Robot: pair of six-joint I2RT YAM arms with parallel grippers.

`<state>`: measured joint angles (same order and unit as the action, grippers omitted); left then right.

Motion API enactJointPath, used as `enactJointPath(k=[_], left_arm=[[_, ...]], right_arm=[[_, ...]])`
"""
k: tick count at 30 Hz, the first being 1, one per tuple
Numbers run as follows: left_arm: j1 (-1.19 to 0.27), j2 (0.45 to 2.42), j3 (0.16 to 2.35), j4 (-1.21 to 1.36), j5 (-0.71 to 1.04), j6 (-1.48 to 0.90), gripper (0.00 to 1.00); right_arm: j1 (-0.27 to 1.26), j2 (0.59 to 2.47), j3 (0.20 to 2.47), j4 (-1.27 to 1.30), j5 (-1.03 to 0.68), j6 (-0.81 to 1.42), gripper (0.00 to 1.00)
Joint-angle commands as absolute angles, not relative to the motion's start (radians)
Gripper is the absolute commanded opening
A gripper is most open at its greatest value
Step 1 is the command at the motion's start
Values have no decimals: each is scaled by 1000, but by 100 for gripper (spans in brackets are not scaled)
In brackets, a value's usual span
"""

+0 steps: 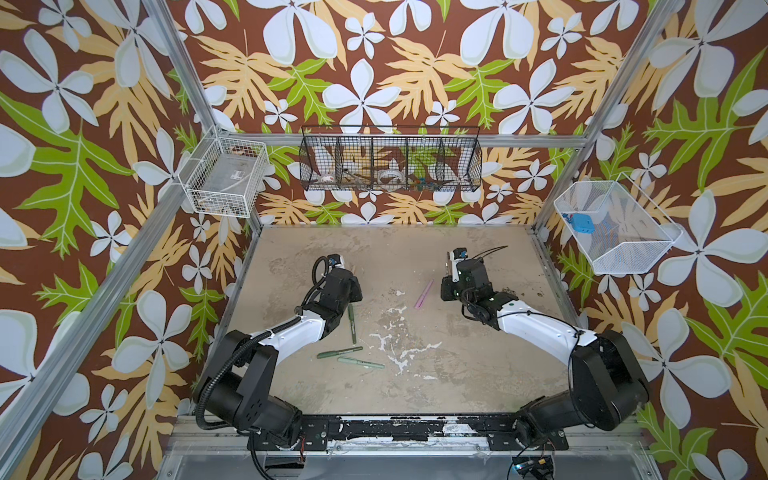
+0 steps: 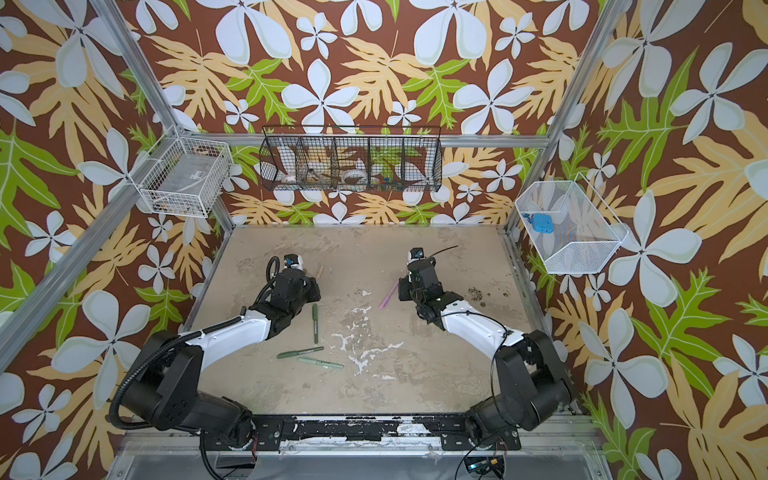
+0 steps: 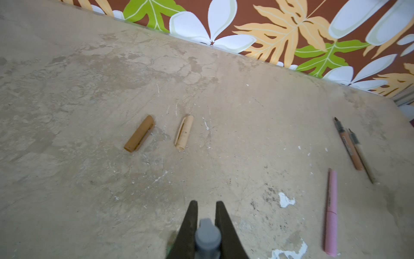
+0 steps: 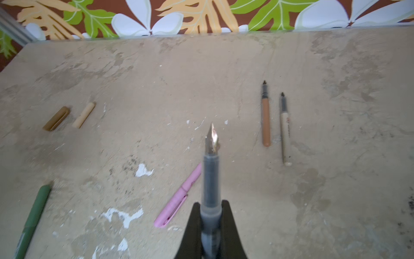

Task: Open the pen caps
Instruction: 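Lower the cap with the left gripper while the right gripper lowers the pen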

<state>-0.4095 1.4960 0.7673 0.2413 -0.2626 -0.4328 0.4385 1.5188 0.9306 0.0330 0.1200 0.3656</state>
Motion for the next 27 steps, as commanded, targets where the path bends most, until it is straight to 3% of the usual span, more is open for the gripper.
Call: enactJointPath(k=[1, 10, 27], left_arm=[[-376, 1517, 796, 199, -241, -408, 1], [-286, 1654, 889, 158, -202, -408, 0], [-260, 1919, 1081, 72, -229, -344, 1]], right_arm=[[397, 1578, 1000, -19, 165, 379, 0], [215, 1751, 1152, -61, 96, 368, 0], [125, 2051, 1405, -165, 129, 287, 0]])
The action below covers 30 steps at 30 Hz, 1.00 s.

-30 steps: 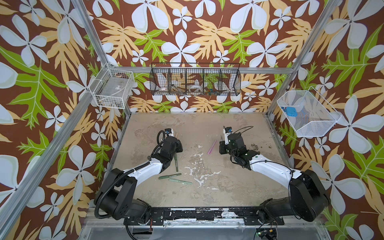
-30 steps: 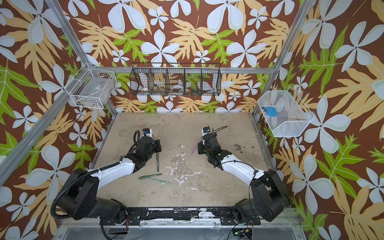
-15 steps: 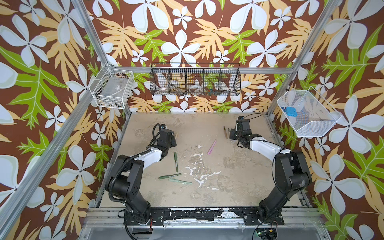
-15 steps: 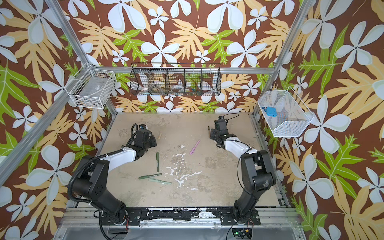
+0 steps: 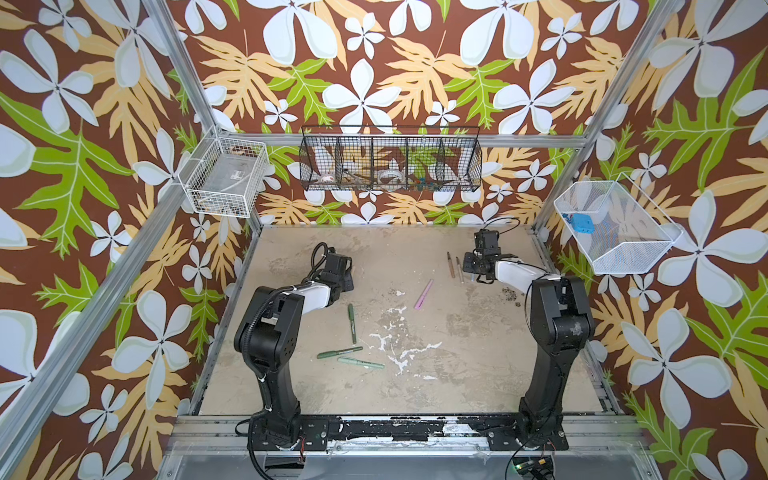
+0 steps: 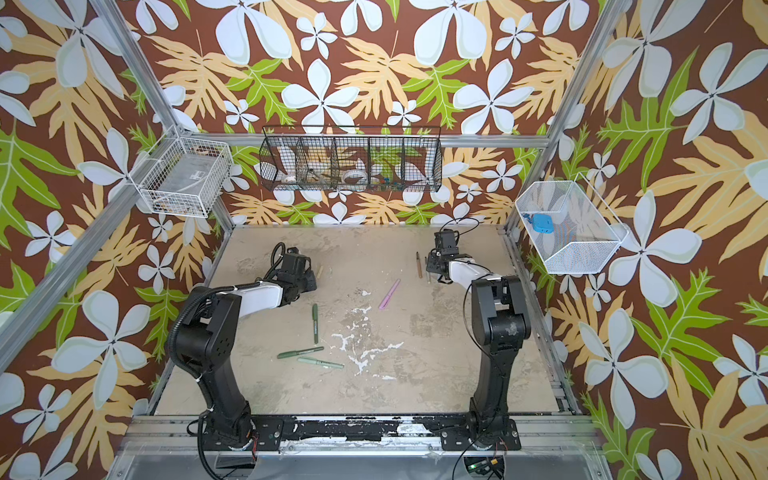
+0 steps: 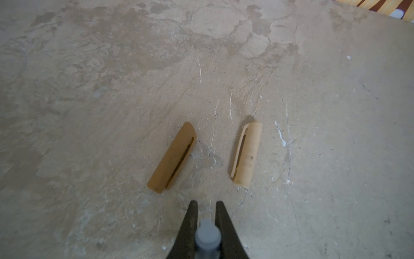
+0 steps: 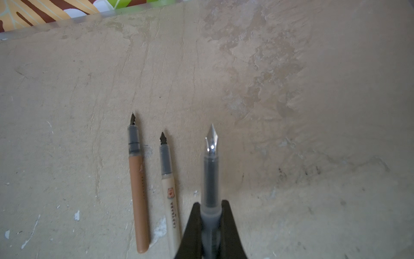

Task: Open the pen caps
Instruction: 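Lower the cap with the left gripper while the right gripper lowers the pen, then open both grippers and lift them off the cap and pen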

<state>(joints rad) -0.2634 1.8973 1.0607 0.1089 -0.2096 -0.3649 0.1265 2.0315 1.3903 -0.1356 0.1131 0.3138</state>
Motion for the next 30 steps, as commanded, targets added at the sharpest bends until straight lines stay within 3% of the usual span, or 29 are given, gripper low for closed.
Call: enactJointPath(k=[1, 11, 27, 30], left_arm=[[-260, 1932, 1089, 65, -232, -338, 1], [-247, 2010, 1134, 28, -212, -339, 5], [-237, 1998, 1116, 37, -163, -327, 24], [-238, 1958, 1074, 80, -150, -323, 35]], right_arm=[[125, 2061, 1410, -164, 127, 284, 0], [120, 2120, 1441, -188, 128, 282, 2], [122, 1981, 1366, -120, 82, 346, 36], [122, 1896, 1344, -106, 75, 364, 37]])
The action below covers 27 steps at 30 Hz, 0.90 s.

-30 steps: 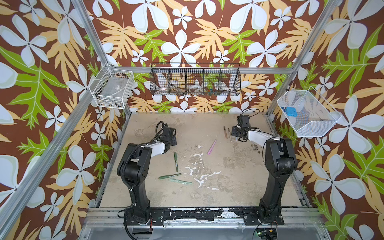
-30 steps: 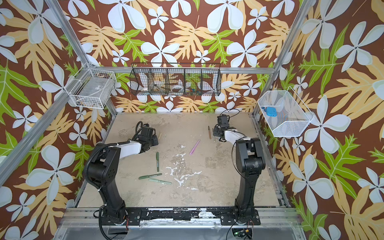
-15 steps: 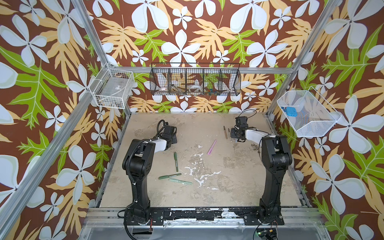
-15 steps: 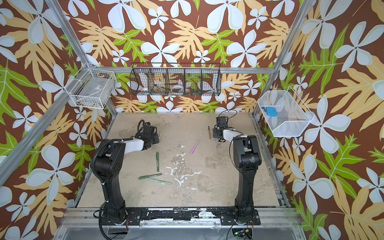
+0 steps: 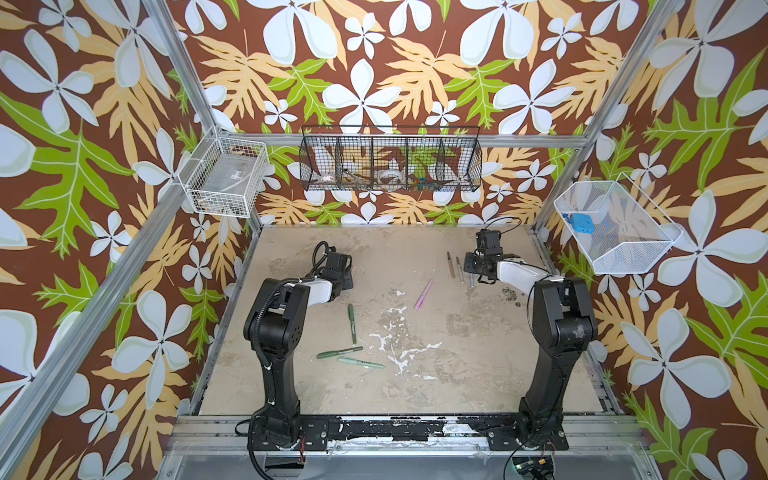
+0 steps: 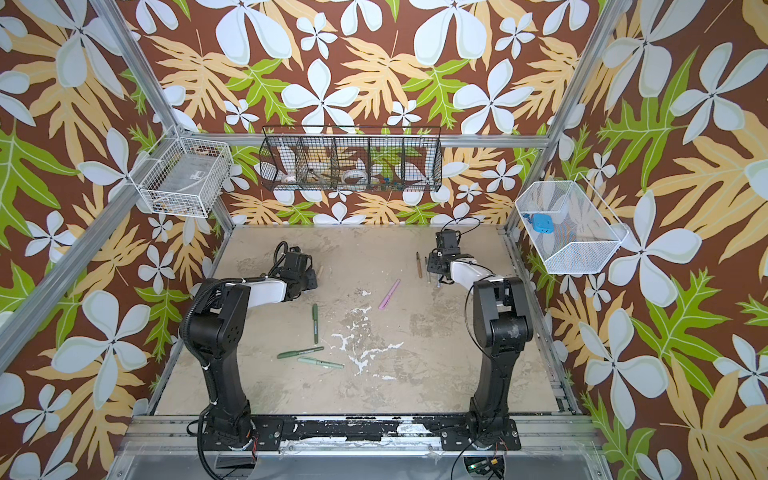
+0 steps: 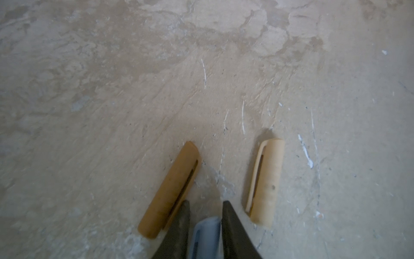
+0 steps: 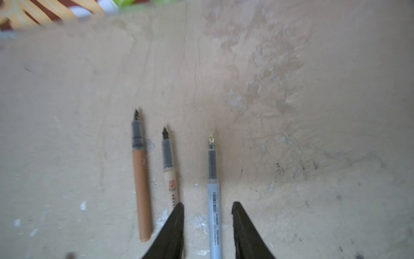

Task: Open the pen caps
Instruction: 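Open both grippers and lift them off the cap and pen, then lower the left gripper onto the green pen and grasp its barrel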

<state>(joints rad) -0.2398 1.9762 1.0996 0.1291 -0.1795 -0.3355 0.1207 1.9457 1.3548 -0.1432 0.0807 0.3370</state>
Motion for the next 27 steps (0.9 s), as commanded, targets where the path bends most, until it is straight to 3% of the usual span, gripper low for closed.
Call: enactJointPath(k=[1, 8, 17, 23, 27], left_arm=[[-237, 1940, 1063, 89, -152, -325, 38], [-274, 1720, 963, 133, -135, -353, 46], [-408, 1289, 693, 100, -180, -473, 47], [-438, 1075, 497, 71, -186, -590, 47], [-457, 1060, 489, 21, -152, -644, 47]], right_arm=[[122, 1862, 1335, -107, 74, 372, 37], [139, 1597, 1184, -60, 29, 426, 48], [286, 1243, 945, -57, 1, 448, 49], [412, 1143, 838, -116, 2, 446, 49], [472, 1094, 761, -102, -58, 474, 49]])
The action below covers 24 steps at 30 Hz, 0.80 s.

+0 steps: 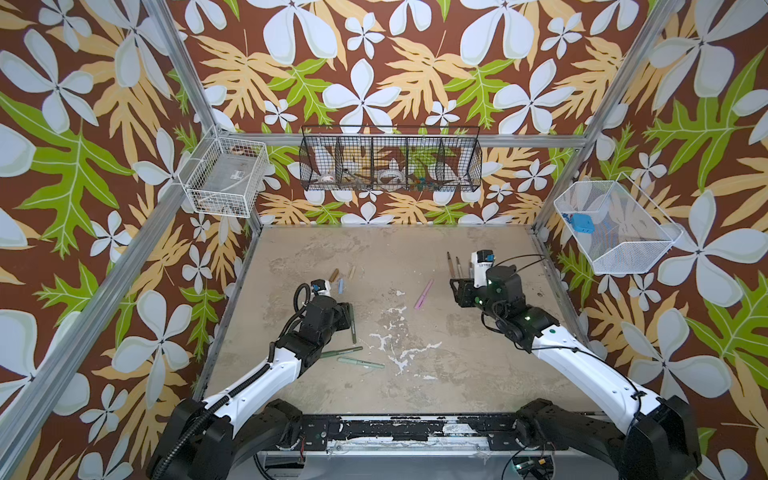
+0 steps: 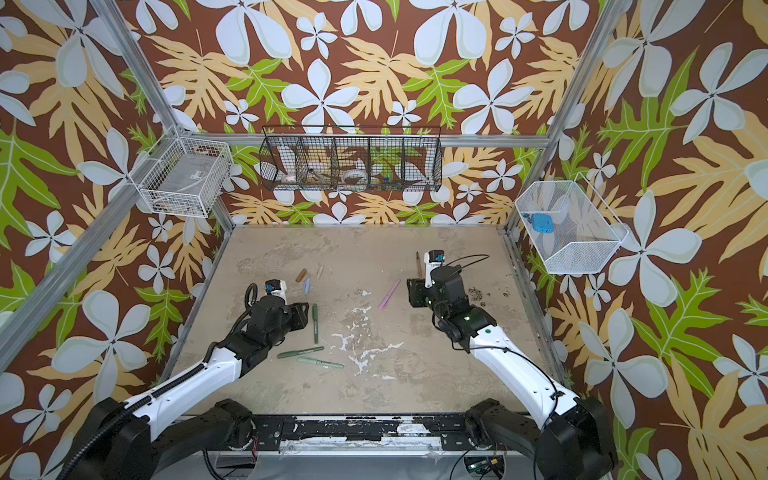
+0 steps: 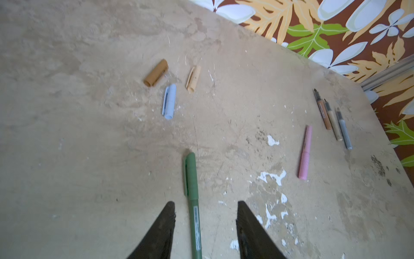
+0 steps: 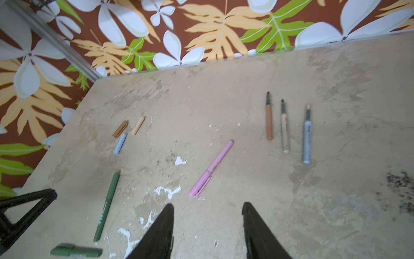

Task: Open the pen caps
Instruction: 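Lower the left gripper onto the green pen and grasp its barrel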

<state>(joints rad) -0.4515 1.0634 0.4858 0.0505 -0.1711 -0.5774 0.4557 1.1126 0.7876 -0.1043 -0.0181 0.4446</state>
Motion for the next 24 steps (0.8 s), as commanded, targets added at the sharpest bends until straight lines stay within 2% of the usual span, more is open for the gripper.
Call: enactJointPath(k=[1, 7, 11, 16, 24], left_arm=[[-463, 1069, 493, 15, -134, -644, 47], [-523, 1152, 510, 13, -151, -665, 48], [-531, 1270, 557, -3, -144, -647, 47], [-559, 1400, 627, -55, -214, -643, 44], [-565, 1483, 683, -115, -319, -650, 41]], right_arm=[[473, 1089, 743, -96, -116, 486, 49], [473, 1116, 717, -135, -322, 480, 49], [472, 1156, 740, -155, -343, 445, 49], [471, 1203, 770, -138, -366, 443, 48], [472, 1250, 795, -115, -377, 442, 47]])
